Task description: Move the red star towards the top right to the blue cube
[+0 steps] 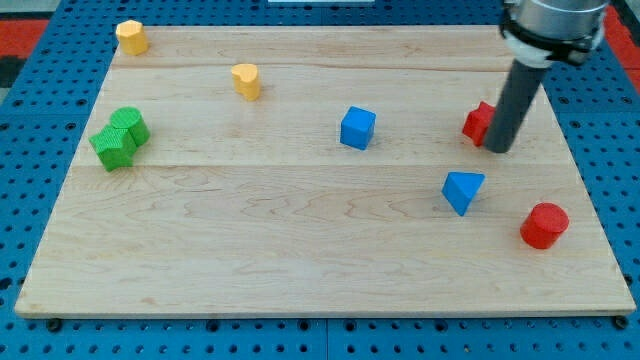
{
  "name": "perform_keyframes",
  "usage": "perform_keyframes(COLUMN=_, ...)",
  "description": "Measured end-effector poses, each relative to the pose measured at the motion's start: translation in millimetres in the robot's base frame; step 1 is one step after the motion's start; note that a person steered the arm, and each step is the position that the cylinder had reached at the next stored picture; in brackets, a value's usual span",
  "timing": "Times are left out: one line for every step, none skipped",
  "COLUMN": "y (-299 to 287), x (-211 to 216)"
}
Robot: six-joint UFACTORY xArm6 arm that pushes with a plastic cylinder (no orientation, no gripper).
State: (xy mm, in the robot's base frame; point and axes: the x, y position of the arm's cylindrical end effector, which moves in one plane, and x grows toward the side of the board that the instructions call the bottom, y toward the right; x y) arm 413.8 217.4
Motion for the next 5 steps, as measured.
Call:
perform_keyframes(y=18.2, x=-52.9)
perform_keyframes(y=-7.2, x=-74.2)
perform_keyframes(y=-49.8, x=-69.4)
perform_keyframes(y=-86.6, x=-48.5)
perform_keyframes(y=-84.2, x=-38.2)
